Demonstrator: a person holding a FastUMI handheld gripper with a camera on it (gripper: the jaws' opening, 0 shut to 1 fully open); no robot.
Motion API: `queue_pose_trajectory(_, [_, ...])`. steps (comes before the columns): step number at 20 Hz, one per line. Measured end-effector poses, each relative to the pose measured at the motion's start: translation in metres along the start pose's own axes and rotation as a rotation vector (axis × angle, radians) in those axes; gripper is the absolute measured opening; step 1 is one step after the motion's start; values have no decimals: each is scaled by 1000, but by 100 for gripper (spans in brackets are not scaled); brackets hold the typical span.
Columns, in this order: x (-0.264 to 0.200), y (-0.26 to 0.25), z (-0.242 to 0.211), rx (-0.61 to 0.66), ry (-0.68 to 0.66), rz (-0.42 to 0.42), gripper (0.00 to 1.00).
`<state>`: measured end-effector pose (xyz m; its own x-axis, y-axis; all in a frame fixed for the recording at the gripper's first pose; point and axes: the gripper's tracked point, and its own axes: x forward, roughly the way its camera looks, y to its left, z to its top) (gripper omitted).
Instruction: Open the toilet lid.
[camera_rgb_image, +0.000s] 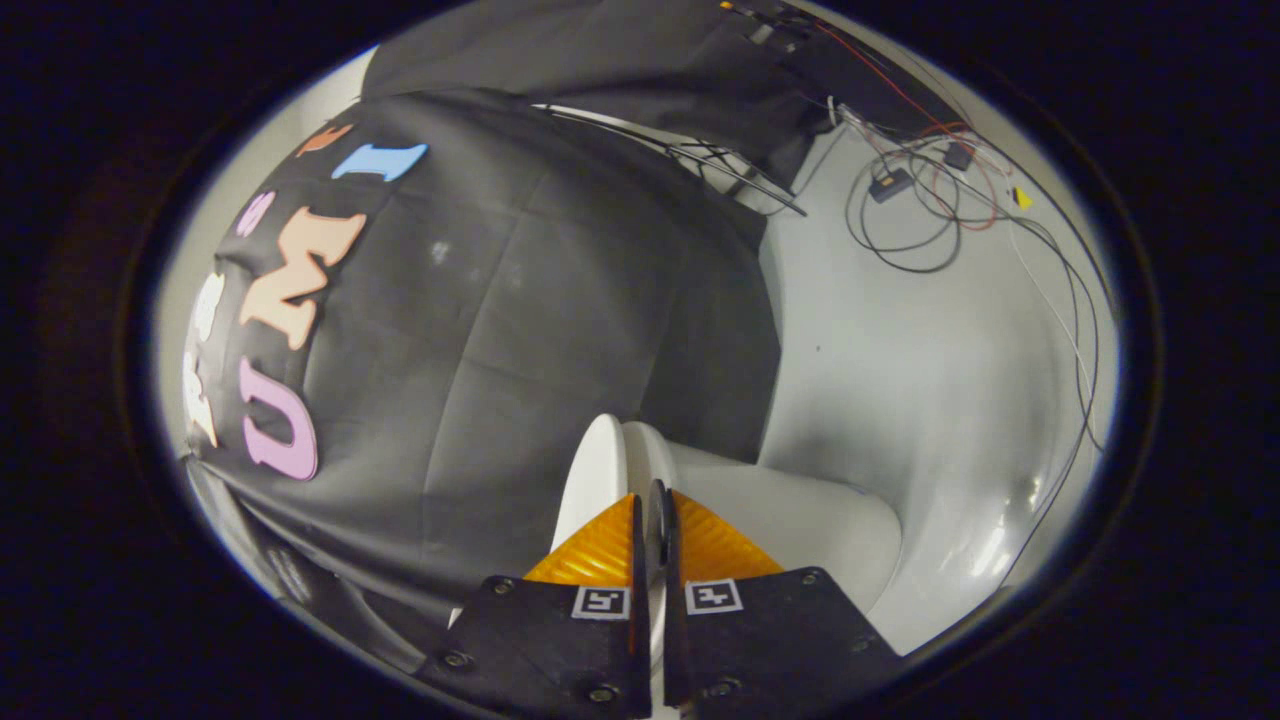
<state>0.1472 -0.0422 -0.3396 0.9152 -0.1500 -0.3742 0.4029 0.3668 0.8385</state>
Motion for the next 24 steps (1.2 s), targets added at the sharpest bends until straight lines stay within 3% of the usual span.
queue_pose_trajectory(4, [-11, 43, 11, -109, -30, 45, 6])
queue_pose_trajectory(11, [-45, 161, 7, -333, -66, 173, 6])
queue_pose_trajectory(16, [-64, 258, -27, -495, -57, 271, 6])
queue_pose_trajectory(24, [-96, 335, -81, -711, -36, 340, 6])
